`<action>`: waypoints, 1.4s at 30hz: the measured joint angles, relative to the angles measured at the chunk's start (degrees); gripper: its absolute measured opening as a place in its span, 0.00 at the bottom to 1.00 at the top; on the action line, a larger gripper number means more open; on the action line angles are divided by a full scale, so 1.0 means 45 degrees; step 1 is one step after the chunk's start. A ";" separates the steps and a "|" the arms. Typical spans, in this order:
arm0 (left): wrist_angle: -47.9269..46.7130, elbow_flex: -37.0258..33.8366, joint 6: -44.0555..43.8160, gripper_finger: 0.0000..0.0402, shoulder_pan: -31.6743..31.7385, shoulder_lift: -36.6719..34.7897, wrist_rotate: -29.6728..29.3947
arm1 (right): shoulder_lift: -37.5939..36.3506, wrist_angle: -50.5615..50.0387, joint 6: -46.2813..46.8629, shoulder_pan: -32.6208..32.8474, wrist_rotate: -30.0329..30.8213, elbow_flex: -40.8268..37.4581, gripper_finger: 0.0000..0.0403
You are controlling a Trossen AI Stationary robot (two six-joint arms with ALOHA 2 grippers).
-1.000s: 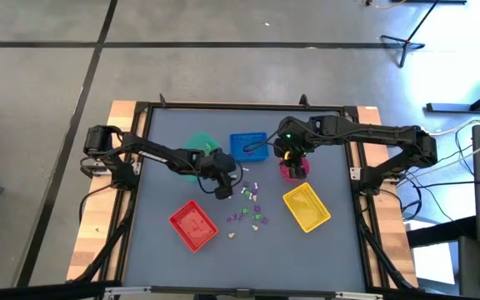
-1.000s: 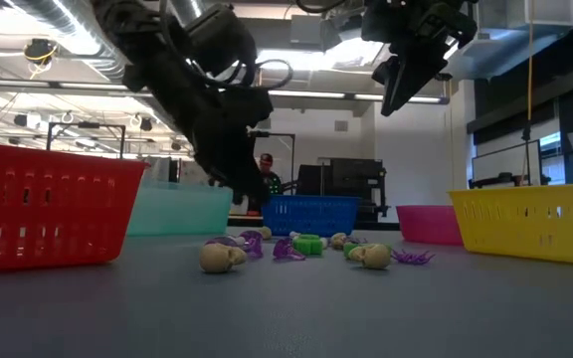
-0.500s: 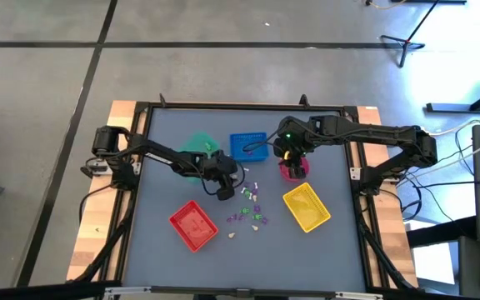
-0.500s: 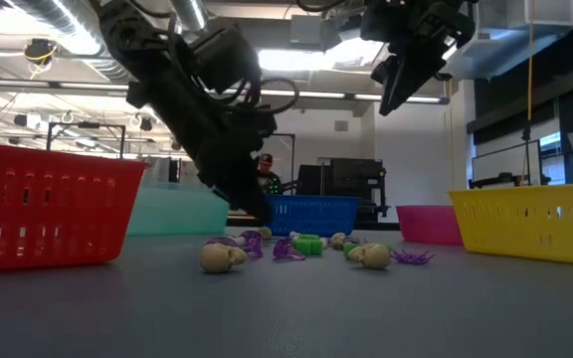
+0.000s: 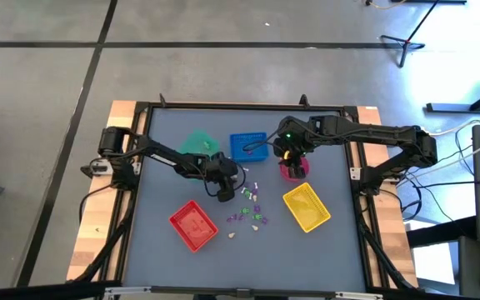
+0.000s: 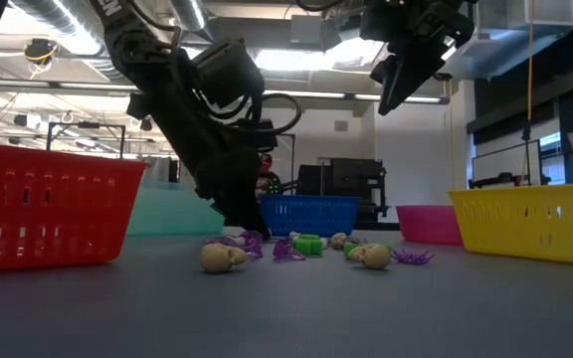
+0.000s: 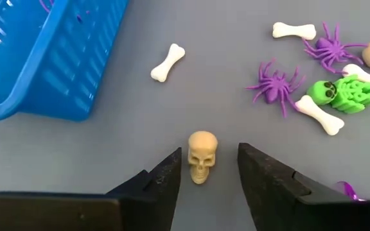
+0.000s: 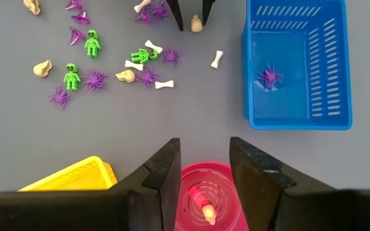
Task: Sort Halloween decoration
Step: Put the yellow skull toy into the red bin
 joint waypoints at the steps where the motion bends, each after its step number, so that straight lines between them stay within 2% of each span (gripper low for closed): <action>1: -0.0003 0.0005 0.0000 0.33 0.0000 0.0000 0.0010 | 0.0000 0.0002 0.0000 -0.0001 0.0002 0.0000 0.33; 11: -0.0029 0.0000 -0.0049 0.13 -0.0010 0.0000 0.0142 | 0.0000 0.0001 0.0000 0.0001 0.0000 0.0000 0.33; 16: -0.0024 0.0002 -0.0053 0.07 0.0005 0.0000 0.0289 | 0.0000 -0.0003 0.0000 0.0002 -0.0001 0.0000 0.33; 28: 0.0158 -0.0005 -0.0073 0.09 0.0005 0.0000 0.0398 | 0.0000 -0.0007 -0.0001 0.0000 -0.0001 0.0000 0.33; 32: 0.0703 -0.0007 -0.0092 0.08 0.0010 0.0049 0.0857 | 0.0000 -0.0008 0.0000 0.0002 -0.0001 0.0000 0.33; 42: 0.0811 0.1272 -0.0093 0.10 -0.0010 0.0049 0.1689 | 0.0000 -0.0007 0.0000 0.0002 -0.0001 0.0000 0.33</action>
